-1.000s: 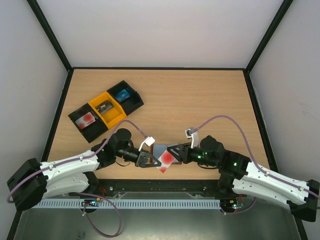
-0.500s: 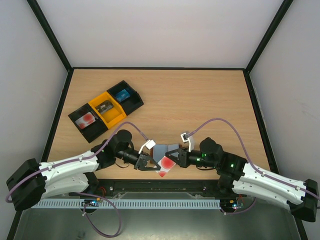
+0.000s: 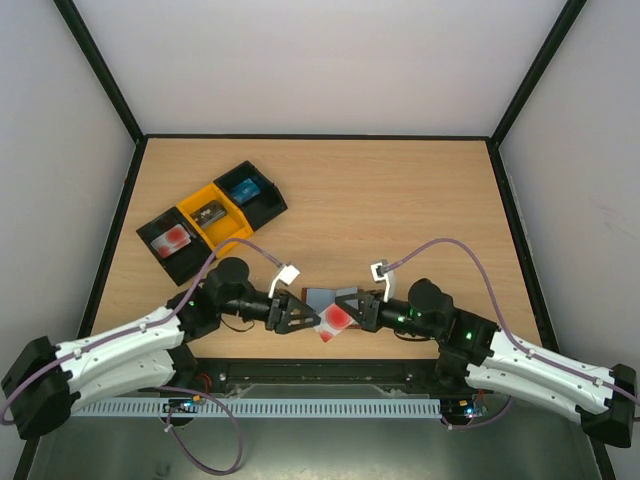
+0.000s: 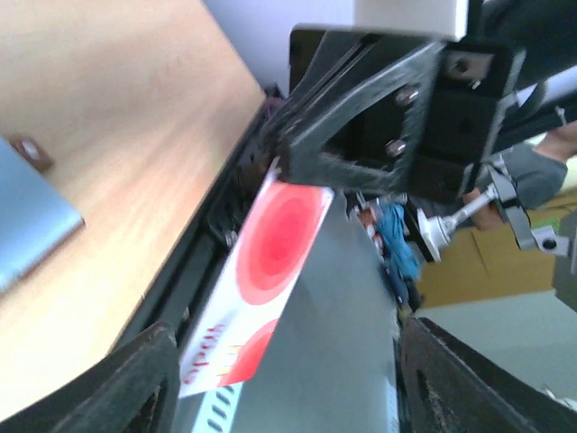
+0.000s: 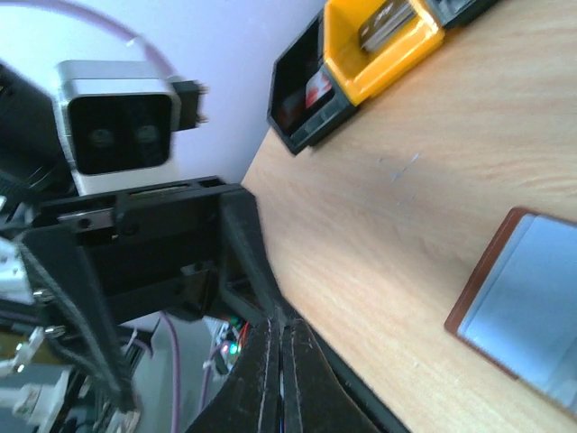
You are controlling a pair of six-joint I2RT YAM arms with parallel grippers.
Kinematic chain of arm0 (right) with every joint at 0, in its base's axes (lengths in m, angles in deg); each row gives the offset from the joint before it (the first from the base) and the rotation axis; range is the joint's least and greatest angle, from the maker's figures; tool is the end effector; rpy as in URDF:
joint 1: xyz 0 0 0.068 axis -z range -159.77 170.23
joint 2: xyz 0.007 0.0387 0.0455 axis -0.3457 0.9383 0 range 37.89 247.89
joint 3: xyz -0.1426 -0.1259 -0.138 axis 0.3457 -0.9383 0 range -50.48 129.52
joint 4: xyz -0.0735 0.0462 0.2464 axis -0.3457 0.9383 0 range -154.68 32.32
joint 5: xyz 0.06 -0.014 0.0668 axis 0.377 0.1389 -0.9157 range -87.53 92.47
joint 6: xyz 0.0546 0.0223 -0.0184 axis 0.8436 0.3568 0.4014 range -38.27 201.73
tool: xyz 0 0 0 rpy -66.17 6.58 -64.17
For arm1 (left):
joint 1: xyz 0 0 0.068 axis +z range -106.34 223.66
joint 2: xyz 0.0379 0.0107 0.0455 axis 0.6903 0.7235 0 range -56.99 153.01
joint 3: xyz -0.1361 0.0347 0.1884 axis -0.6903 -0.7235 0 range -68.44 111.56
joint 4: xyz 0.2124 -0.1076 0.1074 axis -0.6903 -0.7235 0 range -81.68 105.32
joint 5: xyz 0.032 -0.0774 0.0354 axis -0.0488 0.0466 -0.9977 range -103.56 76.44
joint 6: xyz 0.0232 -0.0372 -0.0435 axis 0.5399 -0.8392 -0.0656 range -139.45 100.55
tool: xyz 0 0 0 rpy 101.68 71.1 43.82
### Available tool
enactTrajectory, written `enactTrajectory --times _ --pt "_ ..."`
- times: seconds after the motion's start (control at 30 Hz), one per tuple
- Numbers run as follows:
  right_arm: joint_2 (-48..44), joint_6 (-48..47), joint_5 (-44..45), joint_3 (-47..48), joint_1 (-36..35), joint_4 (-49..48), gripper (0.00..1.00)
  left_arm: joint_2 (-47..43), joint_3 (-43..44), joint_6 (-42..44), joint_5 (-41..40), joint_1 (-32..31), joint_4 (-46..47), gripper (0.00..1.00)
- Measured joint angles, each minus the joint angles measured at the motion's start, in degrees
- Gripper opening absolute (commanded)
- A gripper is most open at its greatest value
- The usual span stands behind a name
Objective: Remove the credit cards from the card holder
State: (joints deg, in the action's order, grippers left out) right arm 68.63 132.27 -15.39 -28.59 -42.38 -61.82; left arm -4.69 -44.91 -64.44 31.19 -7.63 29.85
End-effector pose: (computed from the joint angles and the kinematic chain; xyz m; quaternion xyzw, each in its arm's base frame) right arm 0.0765 0.1786 0.2259 -0.1779 0.7516 0.5868 0.2431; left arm 0.1181 -0.1999 0.1997 0.2734 0.7159 -0.6234 0.1551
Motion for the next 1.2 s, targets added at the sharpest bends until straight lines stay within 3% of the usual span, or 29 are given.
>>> enactTrajectory --times 0.2,0.37,0.7,0.87,1.2 --pt "-1.99 2.32 8.79 -0.02 0.00 -1.05 0.02 -6.82 -0.15 -3.58 -8.17 1.18 0.09 0.73" --pt "-4.94 7.52 14.62 -3.32 0.00 -9.22 0.02 -8.39 -1.14 -7.06 -13.75 1.40 0.26 0.72" --pt "-1.68 14.45 20.92 -6.64 0.00 -22.80 0.02 -7.58 -4.96 -14.56 -17.55 1.44 8.50 0.63" --pt "0.35 16.76 22.27 -6.71 0.00 -27.65 0.02 -5.27 -5.51 -17.59 -17.66 1.44 14.12 0.57" --pt "1.64 19.43 22.75 -8.33 0.00 -31.61 0.02 -1.79 -5.62 -21.03 -16.44 1.44 21.75 0.32"
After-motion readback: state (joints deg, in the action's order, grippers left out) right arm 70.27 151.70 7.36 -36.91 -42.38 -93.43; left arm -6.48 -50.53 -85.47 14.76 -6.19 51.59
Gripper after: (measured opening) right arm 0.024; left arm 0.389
